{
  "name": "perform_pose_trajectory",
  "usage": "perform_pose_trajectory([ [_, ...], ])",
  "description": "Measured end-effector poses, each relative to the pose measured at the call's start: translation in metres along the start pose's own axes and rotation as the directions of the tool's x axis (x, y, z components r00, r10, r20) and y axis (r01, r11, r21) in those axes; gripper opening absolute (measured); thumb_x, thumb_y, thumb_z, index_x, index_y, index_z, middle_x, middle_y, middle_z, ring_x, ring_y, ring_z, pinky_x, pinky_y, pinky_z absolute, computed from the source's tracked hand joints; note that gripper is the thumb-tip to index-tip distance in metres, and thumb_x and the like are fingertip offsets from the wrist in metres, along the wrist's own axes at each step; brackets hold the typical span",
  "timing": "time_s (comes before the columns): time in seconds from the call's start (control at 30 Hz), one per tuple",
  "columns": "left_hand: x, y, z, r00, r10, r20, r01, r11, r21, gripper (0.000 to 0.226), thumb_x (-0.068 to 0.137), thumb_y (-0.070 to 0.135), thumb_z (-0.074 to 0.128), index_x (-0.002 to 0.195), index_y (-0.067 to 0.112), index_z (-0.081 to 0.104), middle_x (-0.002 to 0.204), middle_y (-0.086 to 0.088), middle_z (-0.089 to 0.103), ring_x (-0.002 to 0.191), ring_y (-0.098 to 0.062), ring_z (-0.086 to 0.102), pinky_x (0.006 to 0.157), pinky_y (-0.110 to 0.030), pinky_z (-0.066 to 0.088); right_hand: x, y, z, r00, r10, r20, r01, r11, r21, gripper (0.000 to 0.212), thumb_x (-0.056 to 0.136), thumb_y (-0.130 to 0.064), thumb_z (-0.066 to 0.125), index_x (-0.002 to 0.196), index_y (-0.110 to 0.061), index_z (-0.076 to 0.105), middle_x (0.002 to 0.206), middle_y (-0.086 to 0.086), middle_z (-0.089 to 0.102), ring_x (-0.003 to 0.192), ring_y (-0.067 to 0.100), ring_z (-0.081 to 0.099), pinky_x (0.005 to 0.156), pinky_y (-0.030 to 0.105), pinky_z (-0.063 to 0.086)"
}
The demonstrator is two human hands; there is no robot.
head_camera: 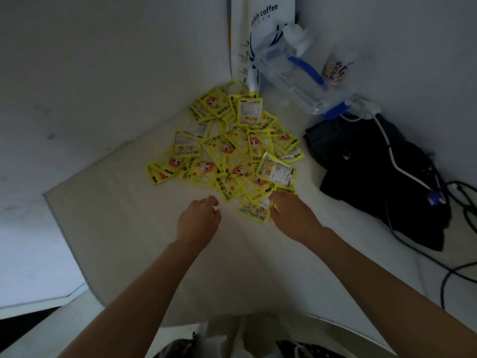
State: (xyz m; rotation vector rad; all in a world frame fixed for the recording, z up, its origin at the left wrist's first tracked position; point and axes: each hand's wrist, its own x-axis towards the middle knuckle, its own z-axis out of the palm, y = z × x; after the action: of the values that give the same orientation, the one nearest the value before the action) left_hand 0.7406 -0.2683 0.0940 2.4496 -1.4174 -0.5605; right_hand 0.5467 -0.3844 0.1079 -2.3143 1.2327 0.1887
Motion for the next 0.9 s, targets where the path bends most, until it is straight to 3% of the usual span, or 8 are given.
perform_pose_trajectory([
  [0.4,0.116,-0.074,-0.051,0.992,-0.113,-0.048,0.119,0.982,0.148,0.031,0.092,0.022,0.051,0.119,0.008,0.057,0.117,-0.017,0.058,0.112,-0.037,0.049,0.085,-0.046,0.045,0.086,0.003,-0.015,0.987,0.157,-0.027,-0.159,0.984,-0.079,0.035,0.092,-0.010,0.045,0.127,-0.007,0.045,0.125,0.014,0.048,0.111,0.034,0.048,0.082,0.040,0.046],
  [0.63,0.157,-0.102,-0.054,0.963,-0.268,-0.010,0.268,0.960,0.086,0.045,0.094,0.032,0.052,0.131,0.007,0.048,0.132,-0.017,0.050,0.125,-0.036,0.041,0.095,-0.048,0.041,0.119,0.017,-0.019,0.978,0.206,0.027,-0.198,0.965,-0.175,0.046,0.094,-0.017,0.049,0.135,-0.003,0.035,0.132,0.018,0.041,0.115,0.036,0.046,0.090,0.043,0.046],
  [0.77,0.171,-0.107,-0.048,0.950,-0.302,0.083,0.295,0.951,0.092,0.052,0.092,0.039,0.054,0.131,0.006,0.046,0.130,-0.017,0.050,0.120,-0.038,0.044,0.095,-0.049,0.043,0.130,0.022,-0.014,0.977,0.214,-0.003,-0.209,0.950,-0.233,0.051,0.093,-0.021,0.053,0.137,-0.004,0.034,0.134,0.019,0.042,0.121,0.036,0.044,0.096,0.041,0.045],
  [0.9,0.177,-0.109,-0.040,0.948,-0.290,0.129,0.277,0.955,0.106,0.051,0.089,0.047,0.054,0.121,0.007,0.051,0.118,-0.019,0.053,0.110,-0.041,0.047,0.089,-0.049,0.044,0.137,0.027,-0.012,0.977,0.201,-0.071,-0.213,0.934,-0.286,0.051,0.093,-0.023,0.054,0.138,-0.007,0.034,0.130,0.018,0.045,0.117,0.036,0.048,0.092,0.040,0.046],
])
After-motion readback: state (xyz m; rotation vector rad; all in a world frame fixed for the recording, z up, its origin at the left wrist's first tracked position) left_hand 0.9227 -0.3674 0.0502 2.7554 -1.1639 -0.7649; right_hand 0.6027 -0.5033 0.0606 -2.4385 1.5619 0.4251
